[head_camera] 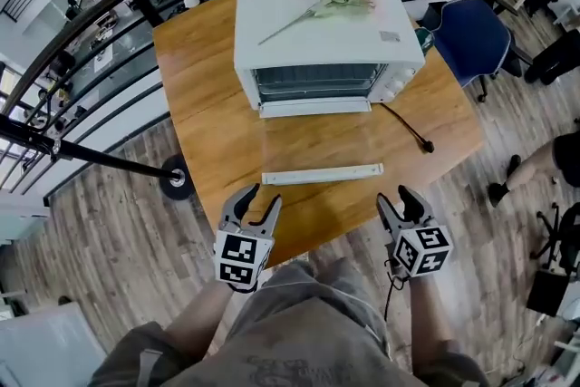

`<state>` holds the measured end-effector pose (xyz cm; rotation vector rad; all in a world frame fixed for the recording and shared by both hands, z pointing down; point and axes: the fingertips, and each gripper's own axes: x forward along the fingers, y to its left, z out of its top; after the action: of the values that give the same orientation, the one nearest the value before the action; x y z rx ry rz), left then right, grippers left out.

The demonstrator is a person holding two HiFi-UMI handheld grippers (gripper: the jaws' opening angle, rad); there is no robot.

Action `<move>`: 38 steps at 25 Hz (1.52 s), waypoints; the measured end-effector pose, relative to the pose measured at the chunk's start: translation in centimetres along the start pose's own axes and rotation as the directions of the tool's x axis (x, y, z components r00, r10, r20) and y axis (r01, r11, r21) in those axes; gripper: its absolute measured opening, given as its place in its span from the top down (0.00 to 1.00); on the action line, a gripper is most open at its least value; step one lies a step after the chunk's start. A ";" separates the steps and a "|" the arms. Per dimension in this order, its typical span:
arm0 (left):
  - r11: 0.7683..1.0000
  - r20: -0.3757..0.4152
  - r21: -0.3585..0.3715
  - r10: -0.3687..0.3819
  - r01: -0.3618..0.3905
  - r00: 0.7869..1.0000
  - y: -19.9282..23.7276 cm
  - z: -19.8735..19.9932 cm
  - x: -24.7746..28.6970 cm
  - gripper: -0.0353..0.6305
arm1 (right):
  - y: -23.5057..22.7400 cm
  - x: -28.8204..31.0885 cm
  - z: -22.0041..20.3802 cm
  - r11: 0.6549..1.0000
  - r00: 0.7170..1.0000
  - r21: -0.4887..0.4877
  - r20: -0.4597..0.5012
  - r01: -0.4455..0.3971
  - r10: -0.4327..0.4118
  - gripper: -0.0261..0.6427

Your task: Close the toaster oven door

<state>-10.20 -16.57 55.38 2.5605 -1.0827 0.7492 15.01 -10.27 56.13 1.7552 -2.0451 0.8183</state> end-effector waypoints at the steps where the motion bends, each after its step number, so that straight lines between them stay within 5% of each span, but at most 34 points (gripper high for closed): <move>1: 1.000 -0.022 -0.005 0.002 -0.002 1.000 0.1 -0.8 0.5 0.65 | -0.3 0.7 -0.5 1.000 1.000 0.001 -0.010 -0.001 0.001 0.60; 4: 1.000 -0.089 -0.019 0.012 -0.013 0.996 0.3 -3.5 1.9 0.64 | -1.3 2.6 -1.9 1.000 0.999 0.004 -0.040 -0.010 0.010 0.60; 15: 0.956 -0.240 -0.260 0.071 -0.134 0.968 1.5 -10.6 6.0 0.64 | -4.5 8.6 -8.2 0.996 0.970 -0.028 -0.230 -0.087 0.079 0.61; 19: 0.959 -0.276 -0.233 0.094 -0.162 0.957 1.7 -12.8 7.1 0.64 | -5.3 10.1 -9.5 0.992 0.958 -0.028 -0.263 -0.123 0.111 0.62; 30: 0.940 -0.198 -0.287 0.132 -0.186 0.971 1.8 -12.8 10.4 0.64 | -5.2 13.1 -9.0 0.978 0.961 -0.014 -0.191 -0.208 0.202 0.72; 38: 0.953 -0.126 -0.232 0.170 -0.195 0.977 2.1 -9.6 10.2 0.70 | -4.5 12.3 -7.0 0.965 0.956 -0.026 -0.149 -0.260 0.254 0.76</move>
<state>-9.15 -19.98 69.07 2.2144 -1.3028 0.7336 16.25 -16.05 69.71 1.3791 -2.2024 0.9362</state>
